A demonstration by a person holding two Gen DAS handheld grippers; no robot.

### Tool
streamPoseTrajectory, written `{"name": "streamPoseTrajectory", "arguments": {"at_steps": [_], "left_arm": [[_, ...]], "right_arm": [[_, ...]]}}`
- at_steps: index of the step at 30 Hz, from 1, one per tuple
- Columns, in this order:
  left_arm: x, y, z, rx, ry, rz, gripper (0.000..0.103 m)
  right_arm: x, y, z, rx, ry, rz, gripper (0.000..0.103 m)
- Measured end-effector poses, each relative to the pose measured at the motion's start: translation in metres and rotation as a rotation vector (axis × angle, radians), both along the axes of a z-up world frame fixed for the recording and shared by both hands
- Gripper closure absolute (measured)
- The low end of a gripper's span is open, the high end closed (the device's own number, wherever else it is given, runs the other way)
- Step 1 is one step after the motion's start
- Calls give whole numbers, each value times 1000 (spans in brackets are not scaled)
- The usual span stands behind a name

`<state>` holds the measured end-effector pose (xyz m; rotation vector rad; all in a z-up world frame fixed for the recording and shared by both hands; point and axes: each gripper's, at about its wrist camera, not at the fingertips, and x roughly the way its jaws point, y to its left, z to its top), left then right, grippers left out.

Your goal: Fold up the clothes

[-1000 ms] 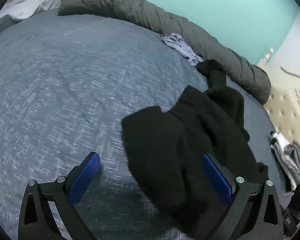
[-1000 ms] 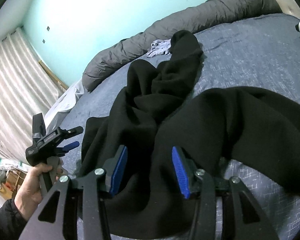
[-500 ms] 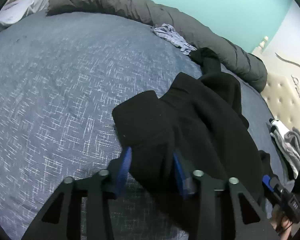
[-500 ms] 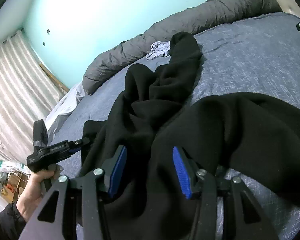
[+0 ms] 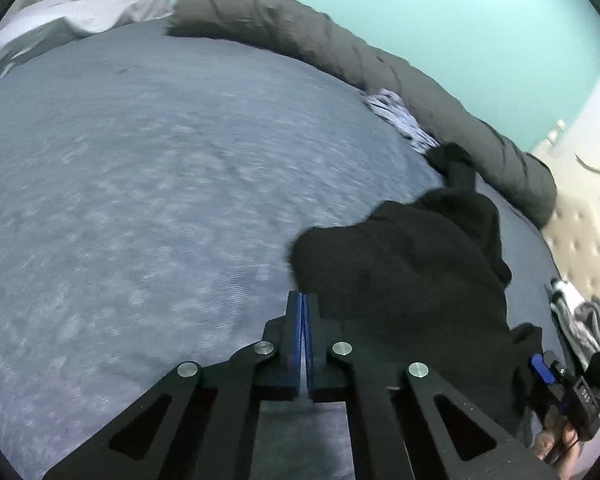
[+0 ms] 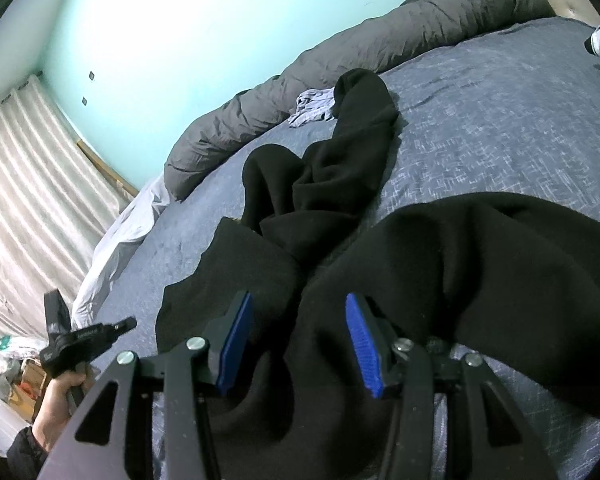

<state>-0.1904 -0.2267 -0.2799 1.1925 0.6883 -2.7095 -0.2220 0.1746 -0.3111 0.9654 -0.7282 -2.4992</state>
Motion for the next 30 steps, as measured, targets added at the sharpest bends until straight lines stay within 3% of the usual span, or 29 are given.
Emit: {"name": "streamPoseTrajectory", "arguments": {"at_steps": [4, 5, 7, 8, 9, 13, 15, 19, 24, 30], "left_arm": [[3, 1, 0, -14, -11, -13, 101], [-1, 5, -1, 4, -11, -29, 96], [-9, 18, -1, 30, -7, -58, 71], [-14, 26, -1, 51, 1, -81, 50], [-19, 35, 1, 74, 12, -109, 39], [-40, 79, 13, 87, 43, -204, 35], [-50, 97, 16, 98, 51, -230, 24], [-83, 133, 17, 104, 31, -266, 23], [-131, 164, 10, 173, -37, -271, 22], [-167, 188, -14, 124, -144, -249, 23]], "right_arm": [[0, 0, 0, 6, 0, -1, 53], [0, 1, 0, 6, 0, -1, 53], [1, 3, 1, 10, 2, -8, 53], [0, 4, 1, 9, 2, -11, 53], [0, 5, 1, 8, 2, -13, 53], [-3, 10, -2, 11, -9, -18, 53], [-4, 13, -5, 12, -18, -20, 53], [-5, 19, -7, 3, -28, -29, 53], [-5, 27, -3, -15, -19, -39, 53], [-6, 35, -3, -45, -22, -53, 53]]}}
